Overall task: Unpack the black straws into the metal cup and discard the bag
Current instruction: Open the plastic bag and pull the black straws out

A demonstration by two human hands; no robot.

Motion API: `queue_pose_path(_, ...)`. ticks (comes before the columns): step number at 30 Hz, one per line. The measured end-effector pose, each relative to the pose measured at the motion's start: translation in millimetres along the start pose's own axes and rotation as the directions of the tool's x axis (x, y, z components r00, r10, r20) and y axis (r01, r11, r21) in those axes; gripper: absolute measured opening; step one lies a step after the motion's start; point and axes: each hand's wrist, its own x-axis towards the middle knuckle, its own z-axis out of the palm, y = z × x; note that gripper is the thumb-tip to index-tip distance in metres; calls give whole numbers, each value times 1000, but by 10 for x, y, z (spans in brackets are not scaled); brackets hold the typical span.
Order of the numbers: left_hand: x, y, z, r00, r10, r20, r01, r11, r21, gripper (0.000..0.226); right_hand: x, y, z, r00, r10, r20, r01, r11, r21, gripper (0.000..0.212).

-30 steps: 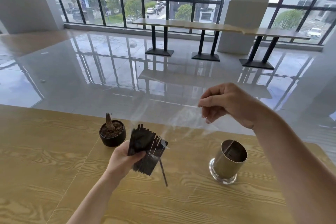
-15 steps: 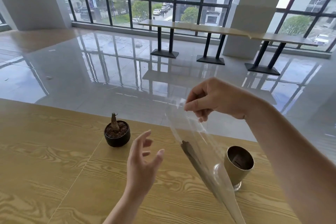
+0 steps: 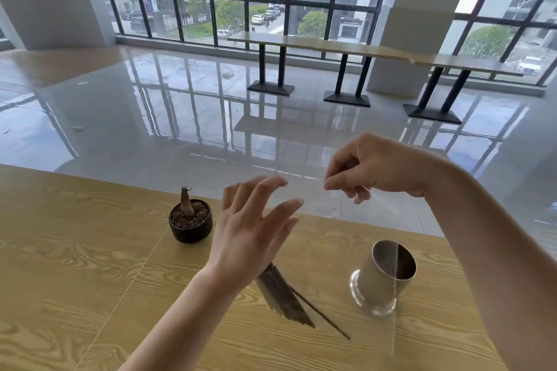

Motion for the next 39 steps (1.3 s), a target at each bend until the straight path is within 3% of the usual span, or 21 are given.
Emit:
queue_pose_path(4, 11, 74, 24, 986, -34, 164, 38, 999, -19, 41, 25, -37, 2, 999, -37, 9, 37, 999, 37, 7)
queue_pose_path(8, -4, 86, 30, 993, -78, 89, 80, 997, -20, 9, 57, -61, -11, 1000, 3, -20, -3, 1000, -30, 9)
queue_pose_path(13, -135, 44, -26, 988, -154, 23, 155, 987, -36, 11, 120, -96, -101, 985, 53, -165, -89, 972, -219, 10)
queue_pose_path(17, -321, 43, -114, 937, -349, -35, 335, 920, -205, 13, 116, -184, -231, 977, 43, -210, -101, 958, -270, 10)
queue_pose_path(19, -397, 44, -165, 901, -433, -32, 403, 862, -306, 18, 117, -251, -273, 980, 26, -195, -76, 964, -253, 10)
queue_pose_path(22, -573, 21, -171, 840, -540, -50, 476, 779, -408, 48, 136, -360, -304, 987, -8, -162, -32, 969, -243, 9)
queue_pose_path(24, -759, -26, -77, 739, -672, 38, 595, 625, -506, 72, 142, -441, -327, 991, -29, -131, -2, 973, -233, 9)
queue_pose_path(26, -926, -81, 78, 551, -736, 393, 778, 282, -561, 96, 148, -528, -357, 993, -58, -99, 33, 971, -236, 9)
queue_pose_path(28, -1040, -134, 264, 381, -530, 757, 879, -47, -474, 124, 153, -624, -403, 993, -86, -75, 65, 967, -246, 8)
queue_pose_path(29, -1073, -156, 362, 349, -398, 848, 891, -138, -432, 136, 154, -672, -429, 993, -99, -66, 79, 965, -250, 7)
queue_pose_path(31, -1073, -186, 543, 380, -244, 892, 884, -189, -428, 133, 153, -769, -489, 991, -121, -56, 104, 964, -246, 5)
queue_pose_path(35, -975, -198, 712, 485, -251, 838, 800, -259, -541, 68, 148, -930, -634, 986, -162, -49, 146, 960, -238, 9)
queue_pose_path(39, -926, -142, 809, 535, -290, 794, 690, -393, -608, 76, 216, -1013, -758, 981, -179, -72, 163, 969, -185, 14)
